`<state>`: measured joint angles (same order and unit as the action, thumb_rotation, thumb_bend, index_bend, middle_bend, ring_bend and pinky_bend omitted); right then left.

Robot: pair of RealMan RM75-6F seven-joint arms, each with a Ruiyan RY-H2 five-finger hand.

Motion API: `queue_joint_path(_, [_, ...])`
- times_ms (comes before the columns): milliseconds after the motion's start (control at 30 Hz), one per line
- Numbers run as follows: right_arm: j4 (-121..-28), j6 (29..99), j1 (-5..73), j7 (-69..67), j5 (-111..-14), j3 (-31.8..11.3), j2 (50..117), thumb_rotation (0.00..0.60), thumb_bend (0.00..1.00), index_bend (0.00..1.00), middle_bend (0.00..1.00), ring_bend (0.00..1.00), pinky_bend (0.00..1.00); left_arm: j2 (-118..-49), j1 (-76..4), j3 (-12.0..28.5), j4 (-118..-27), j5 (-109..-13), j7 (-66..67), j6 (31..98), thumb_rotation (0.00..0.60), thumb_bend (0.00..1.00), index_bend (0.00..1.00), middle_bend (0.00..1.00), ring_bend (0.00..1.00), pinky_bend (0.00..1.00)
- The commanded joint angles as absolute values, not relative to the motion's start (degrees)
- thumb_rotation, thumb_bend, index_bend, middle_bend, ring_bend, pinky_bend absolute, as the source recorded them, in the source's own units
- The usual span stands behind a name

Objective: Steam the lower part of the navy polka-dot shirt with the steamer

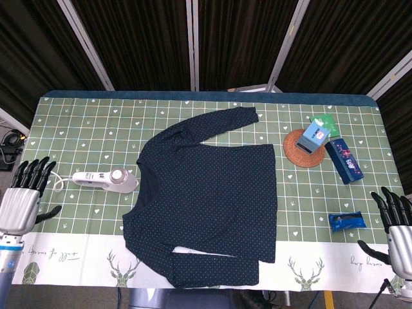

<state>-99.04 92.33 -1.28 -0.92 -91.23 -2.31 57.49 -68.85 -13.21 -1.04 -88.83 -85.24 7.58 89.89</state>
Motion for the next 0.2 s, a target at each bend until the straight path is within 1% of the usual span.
queue_joint_path(33, [-99.21,92.68,-1.50,-0.97,-91.61,-2.12,57.30,0.600,0.00,0.00,0.00,0.00,0.00,-65.02,-8.07,-3.92,-95.87,-87.90,11.75,94.42,0.600,0.00,0.00,0.00,0.00,0.00])
queue_joint_path(200, [-99.71,93.02,-1.88,-0.93,-91.95,-1.79,56.88,0.600,0.00,0.00,0.00,0.00,0.00,-62.70,-6.88,-4.37,-98.79,-88.33,12.15,94.60,0.600,0.00,0.00,0.00,0.00,0.00])
